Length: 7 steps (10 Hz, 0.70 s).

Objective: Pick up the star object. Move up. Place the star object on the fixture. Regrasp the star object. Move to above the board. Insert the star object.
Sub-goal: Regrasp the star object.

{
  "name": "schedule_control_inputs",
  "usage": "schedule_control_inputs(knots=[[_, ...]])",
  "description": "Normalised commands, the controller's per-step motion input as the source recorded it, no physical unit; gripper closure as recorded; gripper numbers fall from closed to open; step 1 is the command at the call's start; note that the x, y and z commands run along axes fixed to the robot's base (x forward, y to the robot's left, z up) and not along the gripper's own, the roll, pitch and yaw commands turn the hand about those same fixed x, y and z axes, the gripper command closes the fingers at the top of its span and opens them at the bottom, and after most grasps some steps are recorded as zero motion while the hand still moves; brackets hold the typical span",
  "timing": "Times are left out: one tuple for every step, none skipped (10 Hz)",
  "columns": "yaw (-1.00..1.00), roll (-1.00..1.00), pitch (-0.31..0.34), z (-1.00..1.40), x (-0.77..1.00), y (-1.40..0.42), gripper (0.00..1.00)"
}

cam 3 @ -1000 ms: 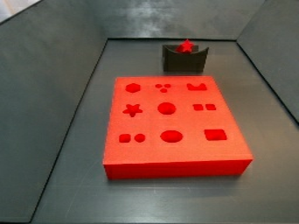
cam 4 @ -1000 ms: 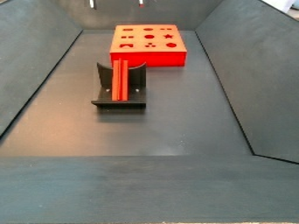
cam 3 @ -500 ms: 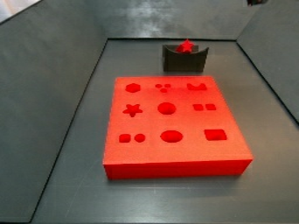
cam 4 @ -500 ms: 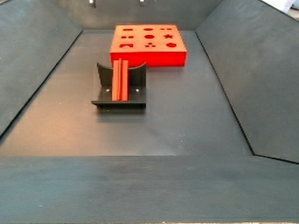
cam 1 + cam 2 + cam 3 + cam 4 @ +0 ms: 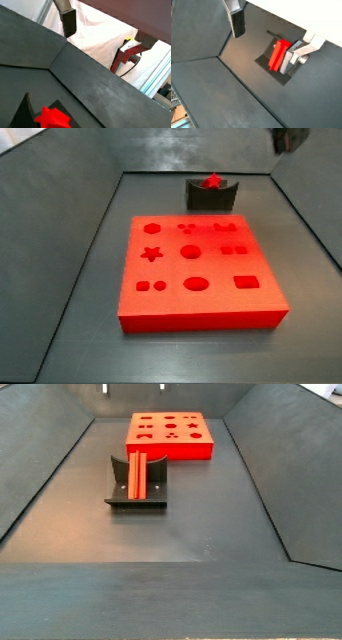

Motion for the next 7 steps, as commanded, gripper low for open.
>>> schedule_control_inputs(knots=[[0.15,0.24,0.094,-1.0,0.05,0.06,0.0],[0.15,0.21,0.084,-1.0,0.05,0.06,0.0],[0.16,0.16,0.057,-1.0,0.07,0.05,0.0],[0.15,0.14,0.035,-1.0,0.08,0.04,0.0],[0.15,0.12,-0.001,-1.0,0.1,0.04,0.0],[0.14,0.12,-0.018,-1.0,0.1,0.03,0.0],[0.12,0.11,-0.048,-1.0,0.11,0.02,0.0]])
